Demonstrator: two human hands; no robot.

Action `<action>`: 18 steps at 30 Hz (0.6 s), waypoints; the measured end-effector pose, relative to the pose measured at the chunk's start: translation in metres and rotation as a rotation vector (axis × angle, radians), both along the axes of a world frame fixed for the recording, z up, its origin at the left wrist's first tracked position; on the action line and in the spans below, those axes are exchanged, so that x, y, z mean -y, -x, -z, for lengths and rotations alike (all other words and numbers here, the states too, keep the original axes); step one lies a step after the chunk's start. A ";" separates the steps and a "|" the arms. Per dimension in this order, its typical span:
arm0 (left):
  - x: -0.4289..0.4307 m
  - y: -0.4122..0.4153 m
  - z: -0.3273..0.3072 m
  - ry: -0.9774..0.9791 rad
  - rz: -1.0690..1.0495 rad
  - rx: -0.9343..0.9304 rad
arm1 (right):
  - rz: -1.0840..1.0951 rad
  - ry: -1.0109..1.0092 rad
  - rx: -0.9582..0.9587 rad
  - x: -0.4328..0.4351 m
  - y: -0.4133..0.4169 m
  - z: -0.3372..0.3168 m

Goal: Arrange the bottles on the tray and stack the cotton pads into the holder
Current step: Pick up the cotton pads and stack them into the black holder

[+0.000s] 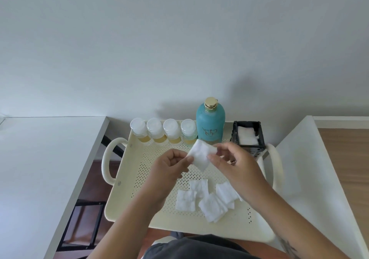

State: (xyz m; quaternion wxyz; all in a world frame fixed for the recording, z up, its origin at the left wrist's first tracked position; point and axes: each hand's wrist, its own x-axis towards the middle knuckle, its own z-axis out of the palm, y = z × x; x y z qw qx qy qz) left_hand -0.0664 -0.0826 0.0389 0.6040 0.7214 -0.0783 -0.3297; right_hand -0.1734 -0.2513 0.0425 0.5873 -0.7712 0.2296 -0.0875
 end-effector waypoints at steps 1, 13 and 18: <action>0.003 0.001 0.001 0.011 0.010 -0.010 | 0.016 -0.091 -0.004 -0.004 -0.003 0.002; -0.026 -0.017 0.034 -0.380 -0.055 0.184 | 0.251 0.303 -0.024 0.082 -0.003 -0.013; -0.068 -0.029 0.061 -0.651 -0.038 0.313 | 0.211 0.385 -0.127 0.111 -0.005 -0.009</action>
